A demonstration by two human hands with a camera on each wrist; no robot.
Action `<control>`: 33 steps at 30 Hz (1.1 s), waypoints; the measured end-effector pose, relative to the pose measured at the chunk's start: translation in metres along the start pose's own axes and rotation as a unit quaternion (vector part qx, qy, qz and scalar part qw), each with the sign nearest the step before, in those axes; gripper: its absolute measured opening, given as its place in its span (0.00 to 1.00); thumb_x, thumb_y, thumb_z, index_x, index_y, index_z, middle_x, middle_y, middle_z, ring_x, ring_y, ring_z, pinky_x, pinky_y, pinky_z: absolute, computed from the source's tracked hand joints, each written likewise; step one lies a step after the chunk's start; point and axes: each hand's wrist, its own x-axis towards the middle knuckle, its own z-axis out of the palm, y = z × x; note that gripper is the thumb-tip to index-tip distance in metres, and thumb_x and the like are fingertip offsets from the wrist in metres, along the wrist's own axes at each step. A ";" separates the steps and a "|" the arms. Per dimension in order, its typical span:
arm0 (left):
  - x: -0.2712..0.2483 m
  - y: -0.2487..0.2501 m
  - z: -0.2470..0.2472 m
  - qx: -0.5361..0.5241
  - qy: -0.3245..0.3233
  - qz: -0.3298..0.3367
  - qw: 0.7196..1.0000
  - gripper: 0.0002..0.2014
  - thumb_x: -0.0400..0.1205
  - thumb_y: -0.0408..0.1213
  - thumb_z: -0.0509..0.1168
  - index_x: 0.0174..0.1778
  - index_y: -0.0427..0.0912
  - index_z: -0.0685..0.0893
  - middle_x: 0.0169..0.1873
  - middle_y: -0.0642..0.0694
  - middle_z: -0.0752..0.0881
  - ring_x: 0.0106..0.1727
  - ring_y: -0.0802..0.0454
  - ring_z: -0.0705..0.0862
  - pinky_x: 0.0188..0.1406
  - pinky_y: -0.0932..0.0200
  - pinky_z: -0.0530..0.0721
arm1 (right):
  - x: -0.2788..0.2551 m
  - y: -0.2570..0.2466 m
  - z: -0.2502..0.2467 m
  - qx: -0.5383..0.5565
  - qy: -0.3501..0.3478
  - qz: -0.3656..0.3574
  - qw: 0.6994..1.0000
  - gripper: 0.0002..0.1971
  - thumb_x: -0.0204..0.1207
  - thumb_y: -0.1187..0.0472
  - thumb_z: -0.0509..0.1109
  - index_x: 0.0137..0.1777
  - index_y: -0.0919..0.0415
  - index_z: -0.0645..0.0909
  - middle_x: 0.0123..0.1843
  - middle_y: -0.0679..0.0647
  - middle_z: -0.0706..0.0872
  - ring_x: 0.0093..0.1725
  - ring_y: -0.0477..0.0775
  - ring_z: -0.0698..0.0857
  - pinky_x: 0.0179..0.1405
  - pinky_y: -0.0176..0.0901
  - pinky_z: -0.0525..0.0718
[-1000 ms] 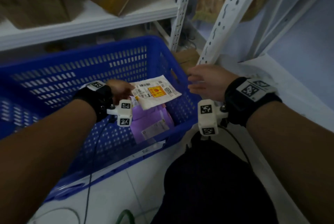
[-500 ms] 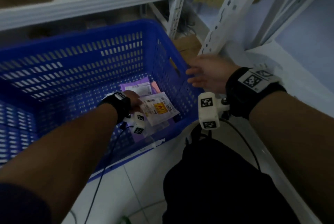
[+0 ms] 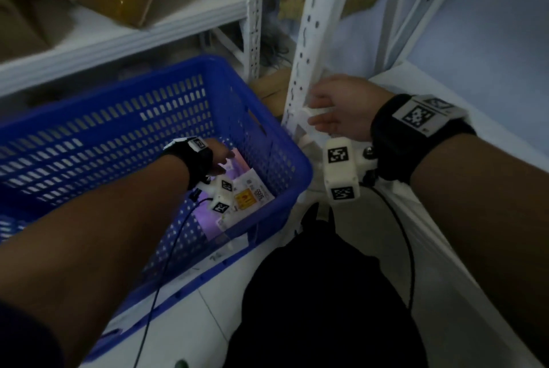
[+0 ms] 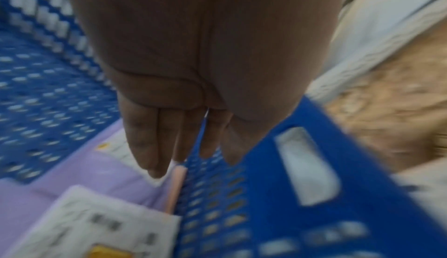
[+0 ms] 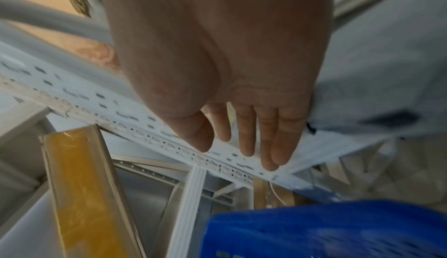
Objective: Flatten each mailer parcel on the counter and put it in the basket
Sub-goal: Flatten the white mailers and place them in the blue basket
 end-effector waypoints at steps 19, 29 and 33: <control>-0.220 0.251 0.048 0.145 -0.151 0.244 0.947 0.11 0.85 0.40 0.63 0.56 0.37 0.85 0.43 0.40 0.90 0.32 0.38 0.87 0.50 0.39 0.85 | -0.180 -0.026 -0.196 0.070 0.186 -0.043 0.979 0.20 0.81 0.52 0.68 0.71 0.55 0.77 0.62 0.53 0.80 0.58 0.61 0.80 0.42 0.48 0.81; -0.207 0.255 0.121 0.179 -0.107 0.237 0.949 0.12 0.83 0.44 0.65 0.61 0.47 0.79 0.53 0.38 0.83 0.24 0.48 0.72 0.28 0.61 0.71 | -0.165 0.071 -0.253 0.101 0.264 0.044 0.958 0.25 0.86 0.60 0.63 0.81 0.63 0.66 0.79 0.62 0.69 0.70 0.66 0.74 0.56 0.52 0.75; -0.186 0.251 0.143 0.224 -0.085 0.215 0.947 0.13 0.84 0.43 0.65 0.60 0.41 0.80 0.50 0.36 0.83 0.20 0.49 0.71 0.22 0.66 0.71 | -0.144 0.114 -0.261 0.063 0.268 0.078 0.958 0.22 0.87 0.60 0.61 0.79 0.65 0.68 0.79 0.62 0.70 0.70 0.61 0.73 0.68 0.52 0.75</control>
